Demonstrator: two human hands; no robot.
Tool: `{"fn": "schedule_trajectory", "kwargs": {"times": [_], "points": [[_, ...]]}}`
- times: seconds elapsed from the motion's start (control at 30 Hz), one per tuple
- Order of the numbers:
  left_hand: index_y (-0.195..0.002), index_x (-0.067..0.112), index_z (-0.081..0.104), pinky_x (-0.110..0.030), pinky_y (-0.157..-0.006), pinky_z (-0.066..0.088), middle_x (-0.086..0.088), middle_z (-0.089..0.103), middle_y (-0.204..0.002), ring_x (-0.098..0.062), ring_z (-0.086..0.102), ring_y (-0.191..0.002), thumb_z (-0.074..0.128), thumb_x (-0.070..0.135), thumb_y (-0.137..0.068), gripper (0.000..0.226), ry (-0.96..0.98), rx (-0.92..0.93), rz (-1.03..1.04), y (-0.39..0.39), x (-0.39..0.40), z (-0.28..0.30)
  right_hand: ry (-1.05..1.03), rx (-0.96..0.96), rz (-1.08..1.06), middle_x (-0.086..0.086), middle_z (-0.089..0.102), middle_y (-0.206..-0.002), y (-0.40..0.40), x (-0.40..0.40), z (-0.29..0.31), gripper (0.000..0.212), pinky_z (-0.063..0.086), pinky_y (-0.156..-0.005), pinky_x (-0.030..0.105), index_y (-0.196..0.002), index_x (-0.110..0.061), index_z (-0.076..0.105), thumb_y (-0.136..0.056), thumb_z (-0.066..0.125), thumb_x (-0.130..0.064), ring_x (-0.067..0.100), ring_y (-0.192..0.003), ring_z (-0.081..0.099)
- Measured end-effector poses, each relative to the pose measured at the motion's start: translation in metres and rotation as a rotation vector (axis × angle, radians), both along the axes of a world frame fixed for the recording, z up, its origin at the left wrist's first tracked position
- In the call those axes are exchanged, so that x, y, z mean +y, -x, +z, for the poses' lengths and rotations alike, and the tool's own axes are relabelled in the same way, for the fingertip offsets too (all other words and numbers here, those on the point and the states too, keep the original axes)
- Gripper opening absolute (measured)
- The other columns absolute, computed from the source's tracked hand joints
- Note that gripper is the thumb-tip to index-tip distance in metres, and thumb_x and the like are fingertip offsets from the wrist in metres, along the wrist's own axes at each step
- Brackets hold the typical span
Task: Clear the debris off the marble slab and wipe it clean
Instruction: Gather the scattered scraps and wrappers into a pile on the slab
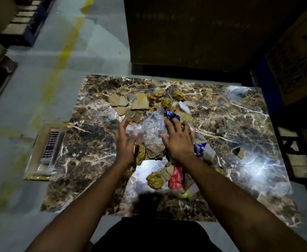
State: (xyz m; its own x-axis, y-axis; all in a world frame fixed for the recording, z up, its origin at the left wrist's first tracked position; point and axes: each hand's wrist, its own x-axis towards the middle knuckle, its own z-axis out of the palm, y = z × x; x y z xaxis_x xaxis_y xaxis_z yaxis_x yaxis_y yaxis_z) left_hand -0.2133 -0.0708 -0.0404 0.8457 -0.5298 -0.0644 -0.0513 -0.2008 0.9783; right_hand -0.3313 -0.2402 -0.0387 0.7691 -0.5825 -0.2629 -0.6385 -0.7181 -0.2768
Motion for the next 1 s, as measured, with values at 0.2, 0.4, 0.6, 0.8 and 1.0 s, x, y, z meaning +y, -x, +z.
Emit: {"fn": "schedule_trajectory", "kwargs": {"times": [0.2, 0.4, 0.6, 0.8, 1.0], "points": [[-0.158, 0.033, -0.009, -0.062, -0.119, 0.004, 0.001, -0.012, -0.167, -0.03, -0.004, -0.153, 0.063, 0.085, -0.069, 0.126, -0.597, -0.39, -0.402, 0.064, 0.087, -0.034, 0.02, -0.008, -0.003, 0.002, 0.007, -0.171, 0.0, 0.003, 0.007, 0.067, -0.004, -0.118, 0.052, -0.161, -0.038, 0.003, -0.104, 0.031, -0.06, 0.042, -0.155, 0.001], [-0.158, 0.013, 0.022, -0.05, -0.108, 0.029, -0.015, 0.029, -0.154, -0.028, 0.03, -0.134, 0.063, 0.072, -0.081, 0.105, -0.627, -0.574, -0.347, 0.097, 0.052, -0.063, 0.031, 0.009, -0.012, 0.003, 0.007, -0.17, 0.001, 0.005, 0.013, 0.066, 0.005, -0.12, 0.056, -0.161, -0.039, 0.003, -0.105, 0.031, -0.06, 0.043, -0.154, 0.002], [-0.103, 0.027, 0.043, -0.034, -0.073, 0.045, 0.005, 0.048, -0.103, -0.02, 0.046, -0.095, 0.091, 0.058, -0.054, 0.075, -0.556, -0.419, -0.221, 0.062, 0.016, -0.048, 0.032, 0.016, -0.005, 0.005, 0.006, -0.171, 0.001, 0.006, 0.017, 0.066, 0.003, -0.123, 0.054, -0.162, -0.037, 0.003, -0.106, 0.029, -0.058, 0.041, -0.155, 0.0], [-0.068, 0.018, 0.043, -0.035, -0.056, 0.043, 0.004, 0.047, -0.074, -0.023, 0.047, -0.067, 0.098, 0.024, -0.053, 0.057, -0.318, -0.092, 0.032, 0.079, -0.004, -0.06, 0.018, 0.012, 0.013, 0.007, 0.009, -0.17, 0.001, 0.004, 0.019, 0.066, 0.005, -0.124, 0.052, -0.162, -0.033, 0.005, -0.106, 0.028, -0.058, 0.041, -0.154, 0.001], [-0.067, 0.02, 0.06, -0.035, -0.06, 0.052, 0.006, 0.059, -0.069, -0.012, 0.058, -0.063, 0.091, 0.01, -0.064, 0.033, -0.314, -0.084, 0.086, 0.079, -0.003, -0.065, 0.015, 0.011, -0.002, 0.007, 0.019, -0.166, 0.0, 0.001, 0.006, 0.063, 0.014, -0.122, 0.055, -0.159, -0.037, 0.019, -0.103, 0.032, -0.063, 0.045, -0.151, 0.009]]}}
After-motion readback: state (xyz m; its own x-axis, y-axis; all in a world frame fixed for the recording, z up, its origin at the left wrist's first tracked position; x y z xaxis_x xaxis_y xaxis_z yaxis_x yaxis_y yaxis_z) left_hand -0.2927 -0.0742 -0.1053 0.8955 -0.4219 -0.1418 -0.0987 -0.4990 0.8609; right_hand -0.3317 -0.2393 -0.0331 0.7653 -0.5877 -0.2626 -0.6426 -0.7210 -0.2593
